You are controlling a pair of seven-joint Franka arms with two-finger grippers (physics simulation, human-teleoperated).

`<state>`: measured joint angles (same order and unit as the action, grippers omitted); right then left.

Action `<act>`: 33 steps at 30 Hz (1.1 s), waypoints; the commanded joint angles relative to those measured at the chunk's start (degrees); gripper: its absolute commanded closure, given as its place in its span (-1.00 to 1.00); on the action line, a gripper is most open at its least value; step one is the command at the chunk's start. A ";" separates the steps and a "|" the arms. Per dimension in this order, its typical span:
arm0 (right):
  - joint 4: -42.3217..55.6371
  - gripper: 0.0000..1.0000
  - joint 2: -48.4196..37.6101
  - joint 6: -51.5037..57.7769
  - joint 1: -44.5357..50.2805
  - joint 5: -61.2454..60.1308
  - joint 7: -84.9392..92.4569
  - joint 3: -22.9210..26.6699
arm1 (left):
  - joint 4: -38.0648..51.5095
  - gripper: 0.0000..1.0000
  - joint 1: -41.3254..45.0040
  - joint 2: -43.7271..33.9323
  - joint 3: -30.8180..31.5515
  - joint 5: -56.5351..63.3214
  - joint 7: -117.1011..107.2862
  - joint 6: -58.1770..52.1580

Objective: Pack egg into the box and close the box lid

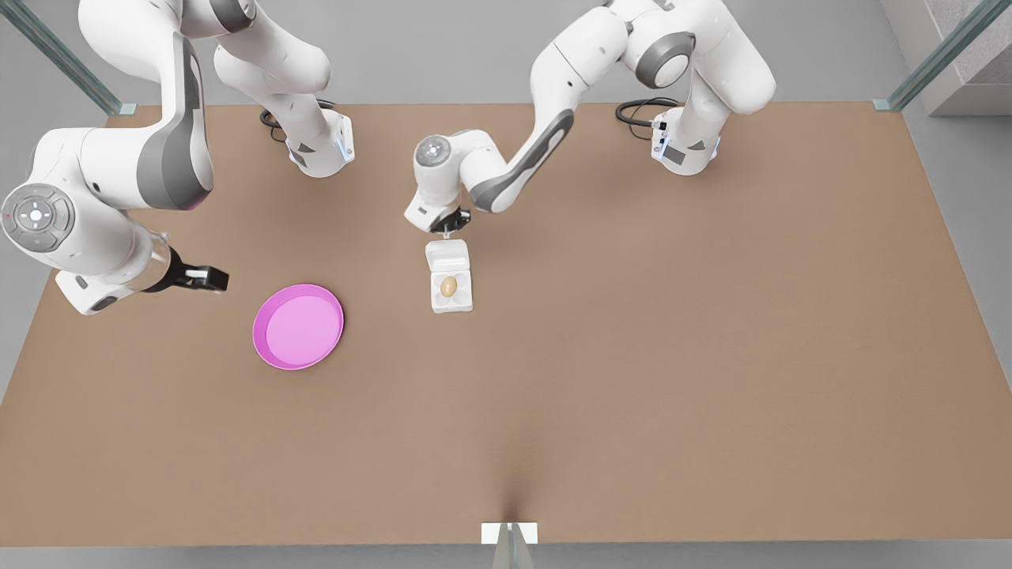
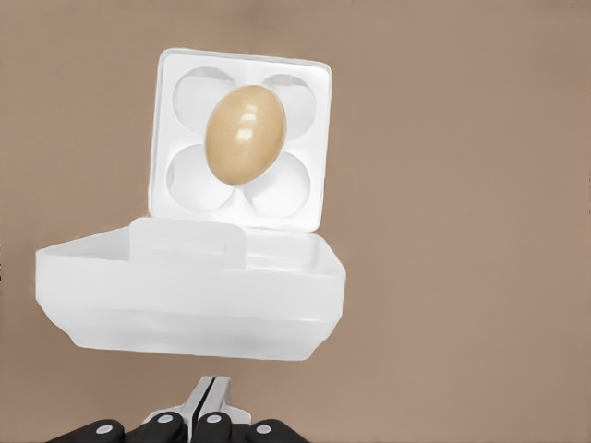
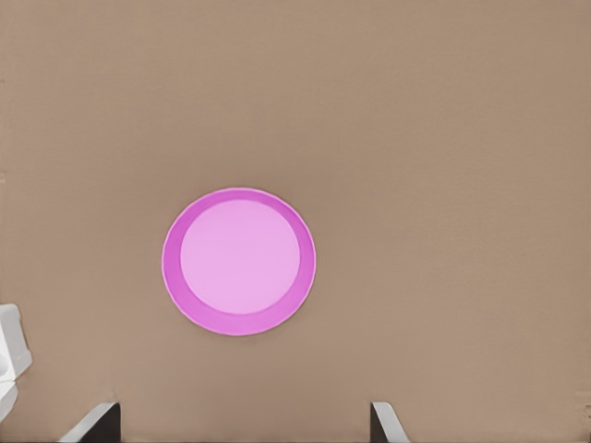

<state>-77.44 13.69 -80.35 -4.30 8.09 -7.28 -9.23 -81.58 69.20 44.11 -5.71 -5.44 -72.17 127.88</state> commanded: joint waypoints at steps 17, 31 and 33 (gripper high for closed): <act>0.28 -1.00 0.46 1.16 -0.35 0.08 7.45 0.00 | 0.63 0.57 0.49 -2.00 -3.52 2.54 -28.38 -6.22; 0.28 -1.00 0.55 1.16 -0.18 0.08 7.45 0.00 | -6.40 0.57 -0.03 -6.32 -1.68 15.55 19.08 -37.08; 0.36 -1.00 0.55 1.16 -0.36 0.08 7.54 0.18 | -6.40 0.57 -1.09 -6.23 -1.68 16.87 19.09 -34.10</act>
<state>-77.15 14.31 -79.22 -4.75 8.24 -0.99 -9.07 -87.76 68.52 38.09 -7.37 8.29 -74.45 95.75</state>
